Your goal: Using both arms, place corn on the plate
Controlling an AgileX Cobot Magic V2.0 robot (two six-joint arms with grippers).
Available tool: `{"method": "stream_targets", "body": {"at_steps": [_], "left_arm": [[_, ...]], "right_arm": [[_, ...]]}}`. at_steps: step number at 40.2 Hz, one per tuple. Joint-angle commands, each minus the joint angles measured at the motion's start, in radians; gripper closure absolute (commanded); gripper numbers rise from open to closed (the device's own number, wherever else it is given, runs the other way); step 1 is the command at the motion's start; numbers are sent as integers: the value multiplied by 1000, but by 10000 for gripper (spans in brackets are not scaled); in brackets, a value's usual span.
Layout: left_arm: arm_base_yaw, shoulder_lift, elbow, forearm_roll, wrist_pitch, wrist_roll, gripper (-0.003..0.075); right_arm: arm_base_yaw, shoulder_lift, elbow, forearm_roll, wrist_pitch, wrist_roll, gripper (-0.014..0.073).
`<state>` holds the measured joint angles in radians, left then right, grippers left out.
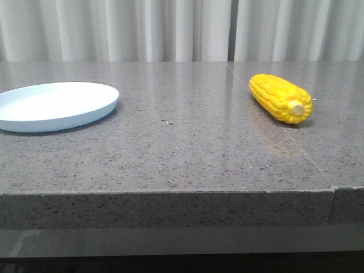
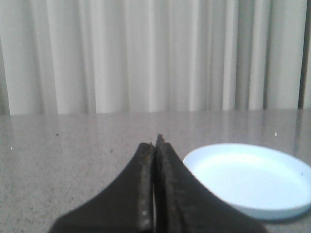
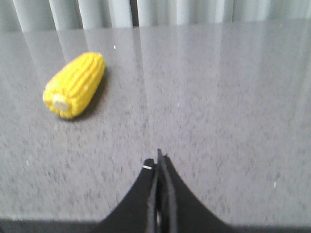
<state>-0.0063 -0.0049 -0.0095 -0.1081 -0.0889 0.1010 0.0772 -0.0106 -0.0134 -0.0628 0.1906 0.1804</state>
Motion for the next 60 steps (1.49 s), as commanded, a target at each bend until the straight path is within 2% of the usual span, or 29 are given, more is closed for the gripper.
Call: {"method": "stream_targets", "body": {"at_steps": [1,8,15,22,30,33,35,39,42,44,47,49,60], "left_arm": [[1,-15,-85,-24,-100,-3,741],[1,42,-267,-24,110,-3,741],[1,220,-433,-24,285,-1,741],[1,382,-511,-24,298,-1,741],[1,407,-512,-24,278,-1,733],[1,407,-512,-24,278,-1,667],[1,407,-512,-24,276,-1,585],[1,407,-512,-24,276,-1,337],[1,407,-512,-24,276,-1,152],[1,407,-512,-24,276,-1,84],[1,407,-512,-24,276,-1,45],[1,407,-512,-24,276,-1,48],[1,412,-512,-24,266,-1,48]], "right_arm": [[-7,-12,-112,-1,-51,-9,683],[-7,46,-327,-1,97,-9,683],[-7,256,-498,-1,155,-9,683],[-7,447,-587,-1,158,-9,683],[-7,473,-591,-1,146,-9,675],[-7,472,-591,-1,147,-9,626],[-7,472,-591,-1,149,-9,566],[-7,472,-591,-2,152,-9,371],[-7,472,-591,-2,152,-9,181],[-7,472,-591,-2,151,-9,89],[-7,472,-591,-2,151,-9,-8],[-7,472,-591,-2,151,-9,-37],[-7,472,-591,-2,151,-9,-38]]}}
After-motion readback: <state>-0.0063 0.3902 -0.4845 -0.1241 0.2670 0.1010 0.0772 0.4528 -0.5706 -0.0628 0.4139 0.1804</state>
